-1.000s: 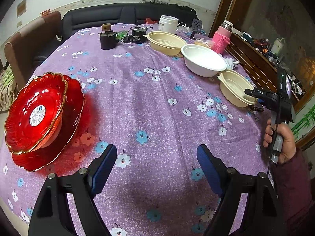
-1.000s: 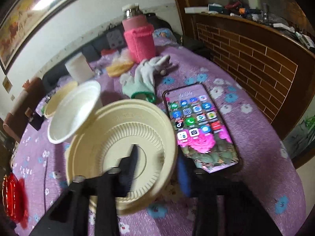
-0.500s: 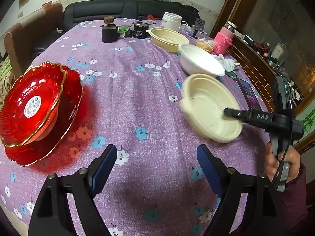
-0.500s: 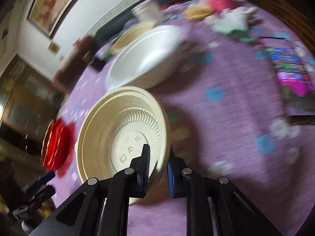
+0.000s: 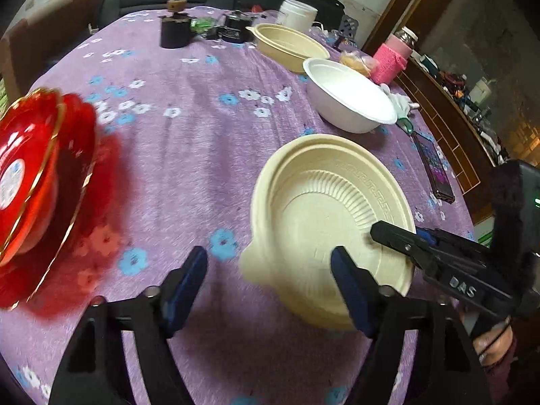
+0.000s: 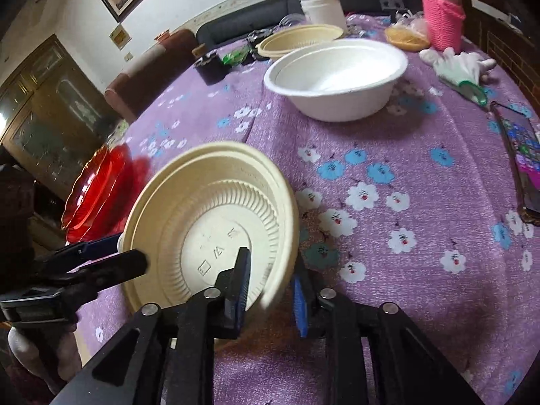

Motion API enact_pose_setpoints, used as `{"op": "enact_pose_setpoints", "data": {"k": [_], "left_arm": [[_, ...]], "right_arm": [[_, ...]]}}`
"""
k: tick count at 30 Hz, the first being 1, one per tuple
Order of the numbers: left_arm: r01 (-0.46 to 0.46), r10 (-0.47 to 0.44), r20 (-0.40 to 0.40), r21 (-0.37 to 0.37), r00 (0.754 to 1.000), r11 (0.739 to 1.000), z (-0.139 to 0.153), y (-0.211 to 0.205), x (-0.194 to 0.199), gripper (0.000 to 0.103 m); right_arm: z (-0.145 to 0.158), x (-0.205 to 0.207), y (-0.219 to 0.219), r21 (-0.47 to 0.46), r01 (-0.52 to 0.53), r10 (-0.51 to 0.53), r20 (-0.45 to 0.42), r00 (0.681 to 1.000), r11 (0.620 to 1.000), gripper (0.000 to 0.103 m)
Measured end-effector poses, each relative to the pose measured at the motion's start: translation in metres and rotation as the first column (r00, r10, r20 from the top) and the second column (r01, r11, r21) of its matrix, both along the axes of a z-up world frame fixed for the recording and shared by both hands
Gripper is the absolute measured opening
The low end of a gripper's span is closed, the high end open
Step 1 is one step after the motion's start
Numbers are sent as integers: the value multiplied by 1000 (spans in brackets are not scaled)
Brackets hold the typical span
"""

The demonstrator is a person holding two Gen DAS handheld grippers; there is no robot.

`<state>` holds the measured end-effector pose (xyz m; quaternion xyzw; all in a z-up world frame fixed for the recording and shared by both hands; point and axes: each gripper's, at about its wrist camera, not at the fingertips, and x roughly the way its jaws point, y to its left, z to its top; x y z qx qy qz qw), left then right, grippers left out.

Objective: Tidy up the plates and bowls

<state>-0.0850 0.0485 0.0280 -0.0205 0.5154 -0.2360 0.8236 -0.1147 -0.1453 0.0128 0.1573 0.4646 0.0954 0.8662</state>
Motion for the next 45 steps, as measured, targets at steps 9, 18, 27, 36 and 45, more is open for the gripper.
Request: {"op": "enact_pose_setpoints", "data": {"k": [9, 18, 27, 36, 45], "left_arm": [[14, -15, -57, -18, 998, 1000, -16, -12, 7, 27], [-30, 33, 44, -60, 998, 998, 26, 27, -12, 27], [-229, 237, 151, -64, 960, 971, 71, 129, -6, 27], [-412, 411, 141, -26, 901, 911, 63, 222, 32, 27], [-431, 426, 126, 22, 896, 902, 45, 243, 49, 37]], "right_arm": [[1, 1, -1, -14, 28, -28, 20, 999, 1000, 25], [35, -3, 28, -47, -4, 9, 110, 994, 999, 23], [75, 38, 125, -61, -142, 151, 187, 971, 988, 23], [81, 96, 233, -98, -260, 273, 161, 949, 961, 24], [52, 123, 272, -174, -271, 290, 94, 952, 947, 24]]}}
